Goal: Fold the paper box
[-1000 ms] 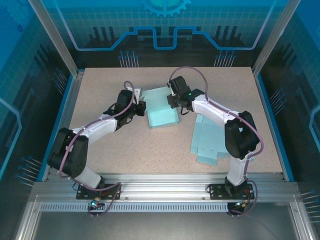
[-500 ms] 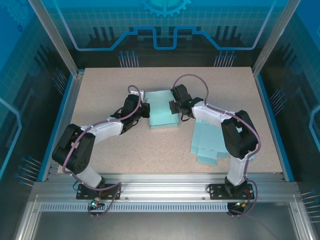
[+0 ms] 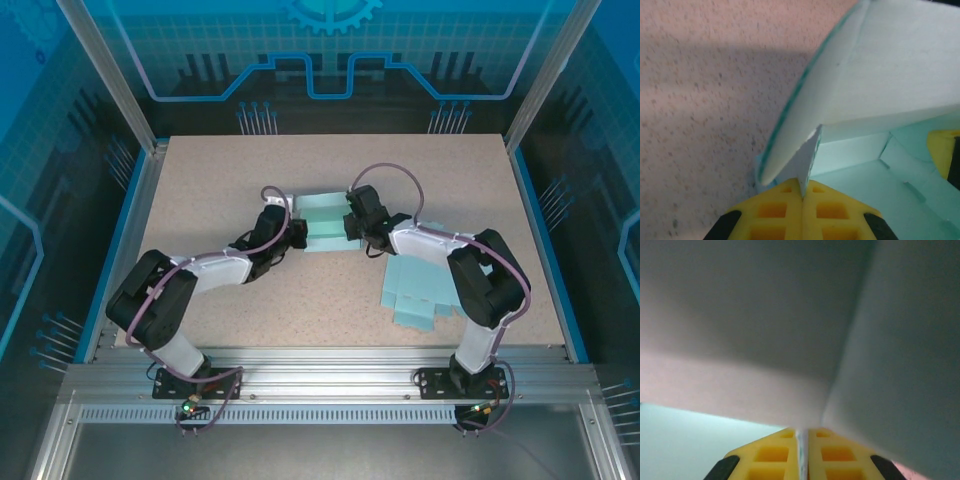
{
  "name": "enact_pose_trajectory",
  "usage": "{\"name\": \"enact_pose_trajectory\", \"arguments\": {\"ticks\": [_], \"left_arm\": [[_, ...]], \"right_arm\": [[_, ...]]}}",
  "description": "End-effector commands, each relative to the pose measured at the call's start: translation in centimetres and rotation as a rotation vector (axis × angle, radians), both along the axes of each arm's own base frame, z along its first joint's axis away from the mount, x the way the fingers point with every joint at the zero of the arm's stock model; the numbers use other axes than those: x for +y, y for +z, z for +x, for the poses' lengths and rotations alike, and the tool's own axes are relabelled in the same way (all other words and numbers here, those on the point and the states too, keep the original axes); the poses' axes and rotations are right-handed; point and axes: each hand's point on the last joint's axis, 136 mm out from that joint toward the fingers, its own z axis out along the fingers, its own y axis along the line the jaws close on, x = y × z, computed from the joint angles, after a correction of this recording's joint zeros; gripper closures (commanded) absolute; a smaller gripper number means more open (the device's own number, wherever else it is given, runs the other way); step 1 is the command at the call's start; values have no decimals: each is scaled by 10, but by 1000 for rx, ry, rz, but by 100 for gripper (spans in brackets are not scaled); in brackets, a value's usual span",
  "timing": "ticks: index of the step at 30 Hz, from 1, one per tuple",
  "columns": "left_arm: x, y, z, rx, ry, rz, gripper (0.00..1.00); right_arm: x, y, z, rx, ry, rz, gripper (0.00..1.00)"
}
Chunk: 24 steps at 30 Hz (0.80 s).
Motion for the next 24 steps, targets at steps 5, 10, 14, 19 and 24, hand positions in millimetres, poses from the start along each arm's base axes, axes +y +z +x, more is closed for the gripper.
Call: {"name": "enact_pose_trajectory", "arguments": {"ticks": [5,10,14,19,24], "left_arm": [[-22,-8,-14,54,-39,-49,99],[-21,-12,-20,63,-50,-60,91],[-15,-30,-33,100,-36,-75,89],[-12,-41,-52,125,-48,-132,77],[-14,-33,-64,110,-75,-210,58]], "right_arm": [[21,10,-8,-38,48,36,92],[15,7,-14,-46,42,18,92],[10,-5,-21,-43,37,24,92],[5,-19,-32,-54,26,5,92],[5,-17,-36,-92,23,-27,92]]}}
